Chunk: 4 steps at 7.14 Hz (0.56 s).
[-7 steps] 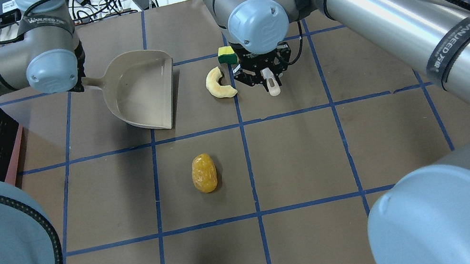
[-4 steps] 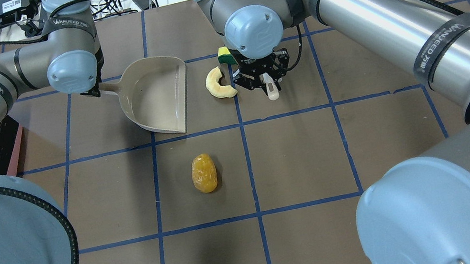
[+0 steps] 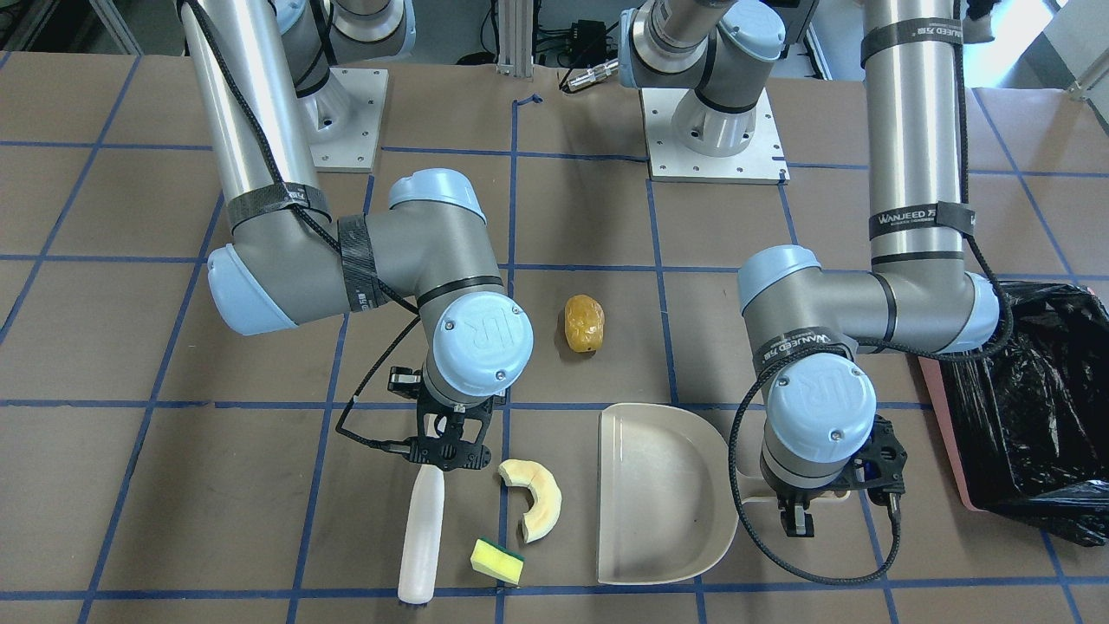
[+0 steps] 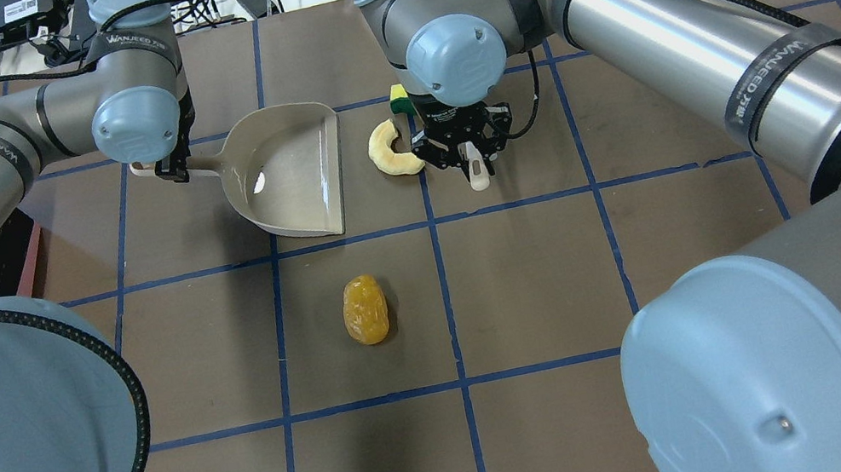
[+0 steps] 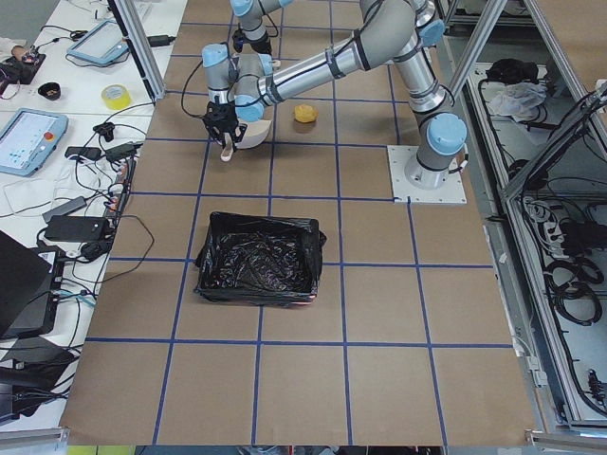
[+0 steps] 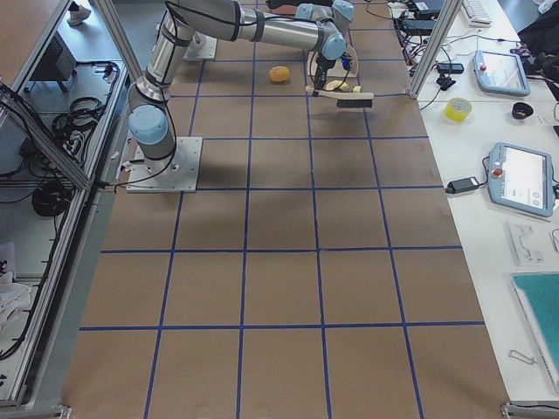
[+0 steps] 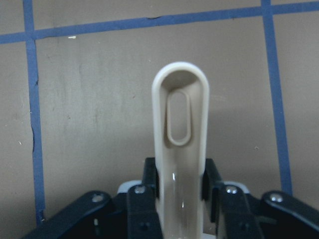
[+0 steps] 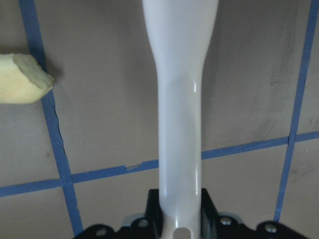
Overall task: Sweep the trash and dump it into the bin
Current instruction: 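Sweep the sponge and curved piece toward the dustpan with the right gripper's brush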
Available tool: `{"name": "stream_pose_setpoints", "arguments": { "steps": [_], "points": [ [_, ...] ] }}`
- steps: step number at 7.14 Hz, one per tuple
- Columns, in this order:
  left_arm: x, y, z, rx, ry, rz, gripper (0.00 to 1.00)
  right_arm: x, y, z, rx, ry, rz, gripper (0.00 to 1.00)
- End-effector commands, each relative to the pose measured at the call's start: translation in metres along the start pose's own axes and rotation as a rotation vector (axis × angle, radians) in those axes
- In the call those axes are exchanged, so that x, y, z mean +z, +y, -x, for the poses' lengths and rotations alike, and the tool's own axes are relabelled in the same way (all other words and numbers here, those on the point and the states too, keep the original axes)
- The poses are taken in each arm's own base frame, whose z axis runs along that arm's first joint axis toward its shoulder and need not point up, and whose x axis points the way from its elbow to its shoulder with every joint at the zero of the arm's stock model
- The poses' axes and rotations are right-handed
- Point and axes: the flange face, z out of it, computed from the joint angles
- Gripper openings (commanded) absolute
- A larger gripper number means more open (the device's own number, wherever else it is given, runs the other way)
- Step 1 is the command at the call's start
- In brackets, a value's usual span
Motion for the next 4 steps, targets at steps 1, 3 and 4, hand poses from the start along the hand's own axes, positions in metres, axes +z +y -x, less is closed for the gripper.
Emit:
{"name": "stream_pose_setpoints", "arguments": {
  "steps": [1,3,4],
  "points": [
    [0.001,0.0,-0.004,-0.014,0.002,0.002,0.0,0.011,0.004,0.005,0.026,-0.002,0.025,0.0],
    [0.002,0.0,-0.005,-0.028,0.001,0.002,0.0,0.008,0.01,0.017,-0.01,-0.009,0.015,0.0],
    [0.002,0.0,-0.005,-0.03,0.002,0.002,0.0,0.008,0.021,0.035,-0.037,-0.004,0.008,0.0]
  ]
}}
